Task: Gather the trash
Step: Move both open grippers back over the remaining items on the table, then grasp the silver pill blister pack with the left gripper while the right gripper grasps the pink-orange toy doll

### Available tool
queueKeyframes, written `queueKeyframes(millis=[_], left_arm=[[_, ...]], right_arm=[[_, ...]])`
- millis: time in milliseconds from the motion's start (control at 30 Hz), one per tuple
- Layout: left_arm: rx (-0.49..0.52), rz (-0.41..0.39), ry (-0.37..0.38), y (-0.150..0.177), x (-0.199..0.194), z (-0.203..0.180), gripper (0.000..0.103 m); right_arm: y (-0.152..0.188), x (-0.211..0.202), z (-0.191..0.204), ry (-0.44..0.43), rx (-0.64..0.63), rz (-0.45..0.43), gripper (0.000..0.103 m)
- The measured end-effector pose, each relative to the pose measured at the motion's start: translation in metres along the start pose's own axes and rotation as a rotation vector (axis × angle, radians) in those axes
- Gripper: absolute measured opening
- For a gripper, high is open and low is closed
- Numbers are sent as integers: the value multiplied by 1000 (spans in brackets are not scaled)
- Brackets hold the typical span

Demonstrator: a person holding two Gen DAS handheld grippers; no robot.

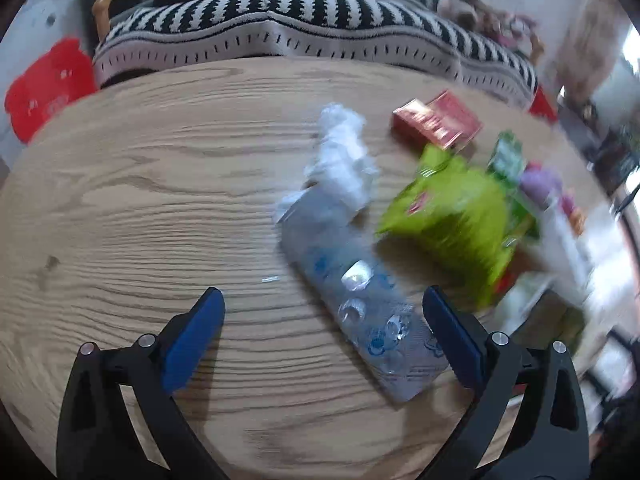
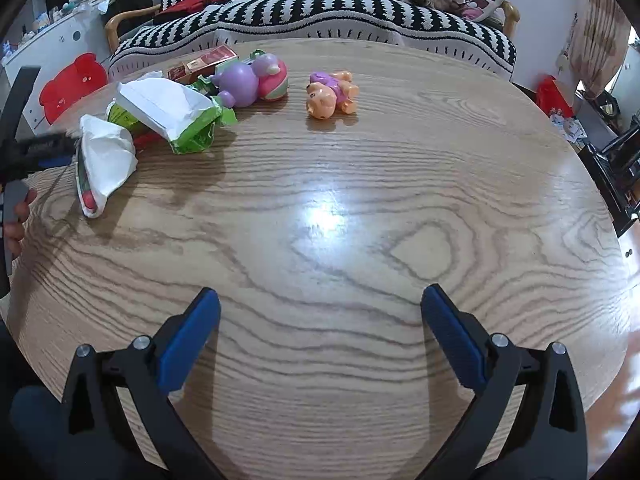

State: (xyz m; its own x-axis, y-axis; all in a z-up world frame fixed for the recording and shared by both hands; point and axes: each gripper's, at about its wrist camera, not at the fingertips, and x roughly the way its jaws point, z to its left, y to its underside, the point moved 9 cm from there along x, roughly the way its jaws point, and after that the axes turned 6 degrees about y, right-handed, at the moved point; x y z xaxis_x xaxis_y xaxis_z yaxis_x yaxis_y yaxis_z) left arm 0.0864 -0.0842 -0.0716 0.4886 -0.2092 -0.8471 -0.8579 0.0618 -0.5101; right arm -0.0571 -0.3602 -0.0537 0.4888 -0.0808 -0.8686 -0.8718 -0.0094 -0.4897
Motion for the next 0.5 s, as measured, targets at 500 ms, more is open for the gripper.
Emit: queueKeyframes(millis=[500], left_arm=[[-24, 0, -31, 10, -12, 40, 96]], right_arm=[[-36, 22, 13, -23, -36, -8, 98]])
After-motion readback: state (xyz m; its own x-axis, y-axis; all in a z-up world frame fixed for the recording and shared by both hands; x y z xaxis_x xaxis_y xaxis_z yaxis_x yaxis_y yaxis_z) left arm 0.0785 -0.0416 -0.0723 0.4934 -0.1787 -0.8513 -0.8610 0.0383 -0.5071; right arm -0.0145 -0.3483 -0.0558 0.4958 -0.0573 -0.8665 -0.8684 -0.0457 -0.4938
